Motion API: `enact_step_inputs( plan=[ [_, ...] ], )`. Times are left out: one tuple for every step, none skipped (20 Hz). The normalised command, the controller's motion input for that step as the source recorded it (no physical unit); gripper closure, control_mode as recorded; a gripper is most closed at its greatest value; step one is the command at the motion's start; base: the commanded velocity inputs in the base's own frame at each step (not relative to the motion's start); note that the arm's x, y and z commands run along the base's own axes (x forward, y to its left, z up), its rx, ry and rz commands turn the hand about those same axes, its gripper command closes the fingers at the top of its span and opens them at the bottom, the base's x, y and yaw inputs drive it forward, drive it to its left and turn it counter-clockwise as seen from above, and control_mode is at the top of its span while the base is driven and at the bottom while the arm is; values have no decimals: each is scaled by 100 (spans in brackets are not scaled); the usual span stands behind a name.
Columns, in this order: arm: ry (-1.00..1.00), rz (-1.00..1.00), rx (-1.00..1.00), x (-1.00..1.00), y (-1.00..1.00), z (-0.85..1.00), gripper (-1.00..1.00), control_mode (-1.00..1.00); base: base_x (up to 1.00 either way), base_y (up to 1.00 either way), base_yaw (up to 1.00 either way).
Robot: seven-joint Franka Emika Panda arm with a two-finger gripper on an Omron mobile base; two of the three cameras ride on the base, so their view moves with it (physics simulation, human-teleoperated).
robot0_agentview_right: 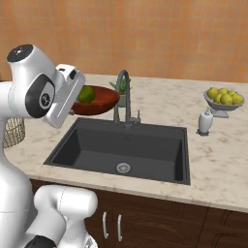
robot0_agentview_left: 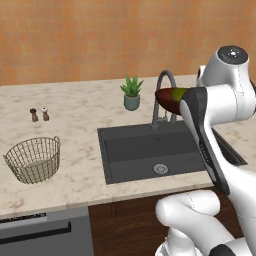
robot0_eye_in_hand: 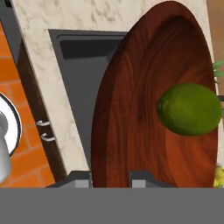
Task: Pick the lime from the sink and place it in the bowl. Then pick the bowl and place it in the microwave. Then close the microwave door and press the start button.
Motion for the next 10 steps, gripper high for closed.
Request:
enact_step_inputs(
  plan=[
    [0, 0, 0, 0, 0, 0, 100, -100, 0, 0, 0],
    [0, 0, 0, 0, 0, 0, 100, 100, 0, 0, 0],
    [0, 0, 0, 0, 0, 0, 100, 100, -60, 9, 0],
    [0, 0, 0, 0, 0, 0, 100, 100, -86, 0, 0],
    [0, 0, 0, 0, 0, 0, 100, 100, -95, 7, 0],
    [0, 0, 0, 0, 0, 0, 100, 100, -96, 14, 0],
    [0, 0, 0, 0, 0, 0, 100, 100, -87, 18, 0],
    [0, 0, 0, 0, 0, 0, 100, 100, -84, 13, 0],
    [0, 0, 0, 0, 0, 0, 100, 100, -71, 6, 0],
    [0, 0, 0, 0, 0, 0, 100, 100, -46, 0, 0]
  ],
)
